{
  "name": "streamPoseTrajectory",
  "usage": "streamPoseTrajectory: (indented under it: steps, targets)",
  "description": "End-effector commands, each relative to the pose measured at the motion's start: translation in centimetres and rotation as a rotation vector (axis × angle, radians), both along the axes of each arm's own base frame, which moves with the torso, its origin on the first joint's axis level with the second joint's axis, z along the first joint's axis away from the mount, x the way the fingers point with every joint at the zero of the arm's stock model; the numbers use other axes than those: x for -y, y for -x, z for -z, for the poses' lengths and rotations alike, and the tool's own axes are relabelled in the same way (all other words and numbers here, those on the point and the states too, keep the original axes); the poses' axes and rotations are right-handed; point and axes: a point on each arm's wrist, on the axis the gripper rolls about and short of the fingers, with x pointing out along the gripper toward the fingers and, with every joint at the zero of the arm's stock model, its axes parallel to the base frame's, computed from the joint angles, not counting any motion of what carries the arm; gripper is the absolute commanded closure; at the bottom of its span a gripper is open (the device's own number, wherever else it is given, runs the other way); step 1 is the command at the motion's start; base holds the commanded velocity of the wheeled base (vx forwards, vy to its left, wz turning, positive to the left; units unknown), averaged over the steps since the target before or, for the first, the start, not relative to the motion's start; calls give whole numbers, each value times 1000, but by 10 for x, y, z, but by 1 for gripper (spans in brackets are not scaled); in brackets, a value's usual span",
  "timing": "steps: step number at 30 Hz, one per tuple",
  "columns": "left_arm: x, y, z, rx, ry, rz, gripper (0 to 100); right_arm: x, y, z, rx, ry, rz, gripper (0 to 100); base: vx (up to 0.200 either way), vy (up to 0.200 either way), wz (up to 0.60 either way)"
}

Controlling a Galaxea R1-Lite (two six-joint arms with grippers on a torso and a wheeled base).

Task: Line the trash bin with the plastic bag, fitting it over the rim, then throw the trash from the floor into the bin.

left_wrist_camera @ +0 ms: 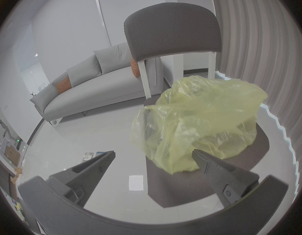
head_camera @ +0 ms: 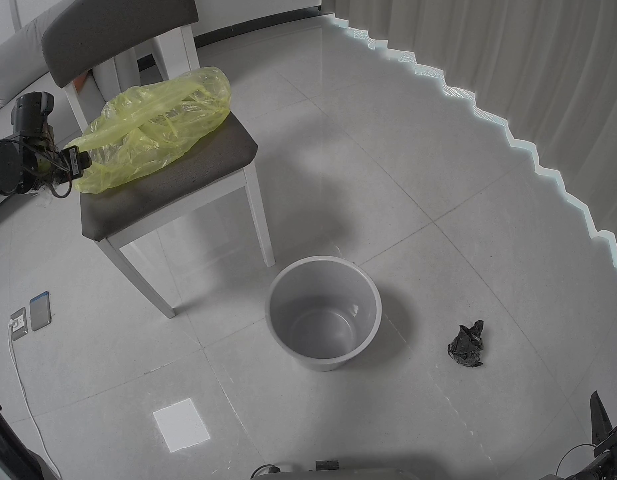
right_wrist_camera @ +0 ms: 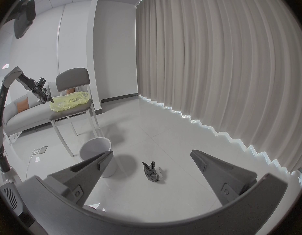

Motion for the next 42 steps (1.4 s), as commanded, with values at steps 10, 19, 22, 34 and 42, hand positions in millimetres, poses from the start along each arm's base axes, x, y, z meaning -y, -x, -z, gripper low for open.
streamPoseTrajectory:
  steps: [10,19,22,34,42]
  targets:
    - [-11,-55,15,20,-8,-43,0,0,-1,5,-11,-2,1,0,0,0,0]
    - [-15,-79,28,16,-19,-54,100,0,-1,5,-11,-2,1,0,0,0,0]
    - [-14,-82,24,34,-18,-52,100,0,-1,5,-11,-2,1,0,0,0,0]
    - [45,-20,-51,168,-13,162,100,-1,14,-49,257,-70,-37,0,0,0,0]
    - [154,74,-123,259,-75,588,100,-3,8,-95,165,35,-114,0,0,0,0]
